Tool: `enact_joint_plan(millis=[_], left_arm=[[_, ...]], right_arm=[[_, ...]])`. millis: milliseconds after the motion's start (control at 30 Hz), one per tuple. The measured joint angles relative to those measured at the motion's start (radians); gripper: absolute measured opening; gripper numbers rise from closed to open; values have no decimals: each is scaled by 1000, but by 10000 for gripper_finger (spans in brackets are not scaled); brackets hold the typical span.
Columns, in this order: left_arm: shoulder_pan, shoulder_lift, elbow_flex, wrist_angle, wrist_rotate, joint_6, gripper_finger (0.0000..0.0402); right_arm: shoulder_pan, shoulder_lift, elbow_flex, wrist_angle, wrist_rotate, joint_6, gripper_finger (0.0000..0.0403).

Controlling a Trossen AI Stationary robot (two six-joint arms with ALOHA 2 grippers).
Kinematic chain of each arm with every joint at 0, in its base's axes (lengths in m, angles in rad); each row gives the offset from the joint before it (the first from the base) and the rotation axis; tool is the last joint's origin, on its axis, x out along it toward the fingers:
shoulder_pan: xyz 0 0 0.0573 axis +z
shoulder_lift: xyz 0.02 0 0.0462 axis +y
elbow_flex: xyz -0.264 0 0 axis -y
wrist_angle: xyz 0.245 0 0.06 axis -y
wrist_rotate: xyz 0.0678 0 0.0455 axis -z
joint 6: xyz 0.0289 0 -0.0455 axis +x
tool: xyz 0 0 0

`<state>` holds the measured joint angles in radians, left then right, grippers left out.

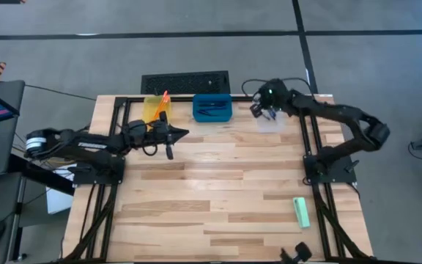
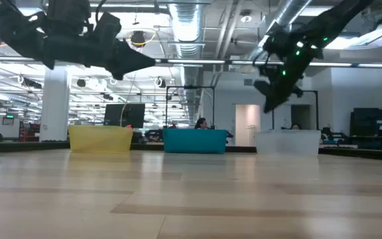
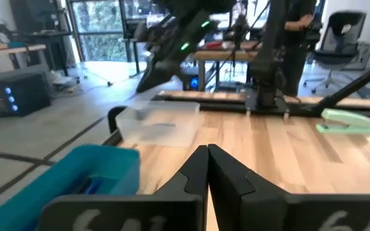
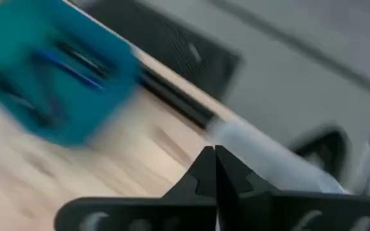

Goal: Sort crayons/erasers/pens/pencils in bins
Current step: Return to Home Position

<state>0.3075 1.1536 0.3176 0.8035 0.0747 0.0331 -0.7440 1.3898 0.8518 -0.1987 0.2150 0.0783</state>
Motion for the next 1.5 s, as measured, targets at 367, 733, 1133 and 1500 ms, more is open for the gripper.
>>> enact_joint_plan(millis=[367, 733, 1133, 1500], left_arm=[[75, -285, -90, -183, 188, 37, 0], [116, -621, -257, -202, 206, -7, 0], [121, -943, -273, -464, 171, -29, 0], [121, -1151, -272, -709, 56, -29, 0]], right_arm=[[223, -251, -277, 384, -261, -234, 4], [251, -508, -468, 418, -540, -301, 4], [256, -848, -645, 563, -411, -291, 2], [433, -1020, -794, 598, -104, -259, 1]])
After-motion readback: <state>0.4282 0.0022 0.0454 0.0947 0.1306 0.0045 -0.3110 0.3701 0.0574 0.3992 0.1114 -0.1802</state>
